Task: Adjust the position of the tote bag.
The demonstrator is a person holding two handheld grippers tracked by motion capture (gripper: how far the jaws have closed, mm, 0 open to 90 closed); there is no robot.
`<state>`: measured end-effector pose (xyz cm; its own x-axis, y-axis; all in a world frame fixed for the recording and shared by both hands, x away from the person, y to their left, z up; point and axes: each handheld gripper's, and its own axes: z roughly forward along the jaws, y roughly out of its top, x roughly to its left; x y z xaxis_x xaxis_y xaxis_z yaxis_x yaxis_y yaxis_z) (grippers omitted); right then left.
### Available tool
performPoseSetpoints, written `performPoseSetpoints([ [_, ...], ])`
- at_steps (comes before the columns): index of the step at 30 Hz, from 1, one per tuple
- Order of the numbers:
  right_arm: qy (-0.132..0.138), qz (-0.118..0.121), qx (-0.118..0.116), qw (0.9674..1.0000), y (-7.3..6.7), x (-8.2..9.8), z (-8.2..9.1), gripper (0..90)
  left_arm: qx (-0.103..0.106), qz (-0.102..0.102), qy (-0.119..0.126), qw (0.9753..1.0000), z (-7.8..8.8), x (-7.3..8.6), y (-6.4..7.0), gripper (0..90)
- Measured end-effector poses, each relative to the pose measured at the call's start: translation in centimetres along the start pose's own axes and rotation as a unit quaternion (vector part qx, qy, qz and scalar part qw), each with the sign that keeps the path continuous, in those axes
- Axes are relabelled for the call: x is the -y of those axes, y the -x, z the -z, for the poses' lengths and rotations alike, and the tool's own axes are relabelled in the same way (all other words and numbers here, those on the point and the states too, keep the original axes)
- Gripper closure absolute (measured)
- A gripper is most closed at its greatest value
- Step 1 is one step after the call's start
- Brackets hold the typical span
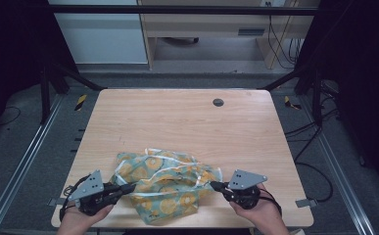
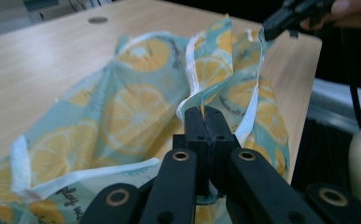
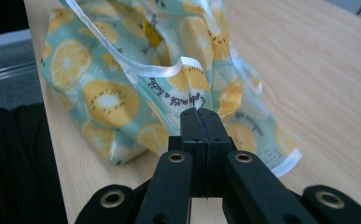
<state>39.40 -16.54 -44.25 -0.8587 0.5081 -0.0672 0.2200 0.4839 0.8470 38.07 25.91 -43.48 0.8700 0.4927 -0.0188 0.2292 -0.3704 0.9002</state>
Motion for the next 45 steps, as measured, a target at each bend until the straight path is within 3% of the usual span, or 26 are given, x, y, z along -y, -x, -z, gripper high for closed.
performPoseSetpoints([
  [4, -0.023, -0.003, -0.015, 0.9996, -0.1, 0.8, -0.4, 90.0, 0.000, -0.020, -0.037, 0.9991, -0.9, 0.6, 0.3, 90.0],
  [8, -0.043, -0.008, -0.023, 0.9988, 0.1, 1.5, -1.0, 90.0, -0.013, -0.049, -0.083, 0.9952, -1.8, 1.0, 0.5, 90.0],
  [12, -0.056, -0.010, -0.030, 0.9979, 0.2, 1.8, -1.5, 90.0, -0.020, -0.059, -0.105, 0.9925, -2.3, 1.3, 0.5, 90.0],
  [19, -0.096, 0.000, -0.035, 0.9948, 0.0, 2.2, -3.2, 90.0, -0.037, -0.057, -0.143, 0.9874, -3.1, 2.0, -0.2, 90.0],
  [24, -0.109, -0.002, -0.032, 0.9935, 0.0, 2.4, -3.6, 90.0, -0.054, -0.059, -0.166, 0.9830, -3.6, 2.3, -0.4, 90.0],
  [29, -0.106, 0.002, -0.026, 0.9940, -0.1, 2.4, -3.7, 86.6, -0.062, -0.051, -0.167, 0.9826, -3.9, 2.2, -0.1, 90.0],
  [33, -0.091, -0.011, -0.009, 0.9958, 0.1, 2.2, -2.9, 64.5, -0.064, -0.049, -0.164, 0.9832, -3.7, 2.3, -0.1, 90.0],
  [34, -0.083, -0.016, 0.003, 0.9964, 0.2, 2.2, -2.4, 52.0, -0.063, -0.048, -0.163, 0.9835, -3.7, 2.2, -0.1, 90.0],
  [35, -0.083, -0.016, 0.003, 0.9964, 0.2, 2.2, -2.4, 52.0, -0.063, -0.048, -0.162, 0.9836, -3.7, 2.2, -0.1, 90.0],
  [39, -0.062, -0.032, 0.025, 0.9972, 0.8, 2.0, -1.2, 32.2, -0.063, -0.048, -0.163, 0.9835, -3.7, 2.2, -0.1, 90.0],
  [45, -0.035, -0.046, 0.048, 0.9972, 1.4, 0.7, -0.4, 20.0, -0.067, -0.047, -0.159, 0.9840, -3.7, 2.2, -0.1, 89.3],
])
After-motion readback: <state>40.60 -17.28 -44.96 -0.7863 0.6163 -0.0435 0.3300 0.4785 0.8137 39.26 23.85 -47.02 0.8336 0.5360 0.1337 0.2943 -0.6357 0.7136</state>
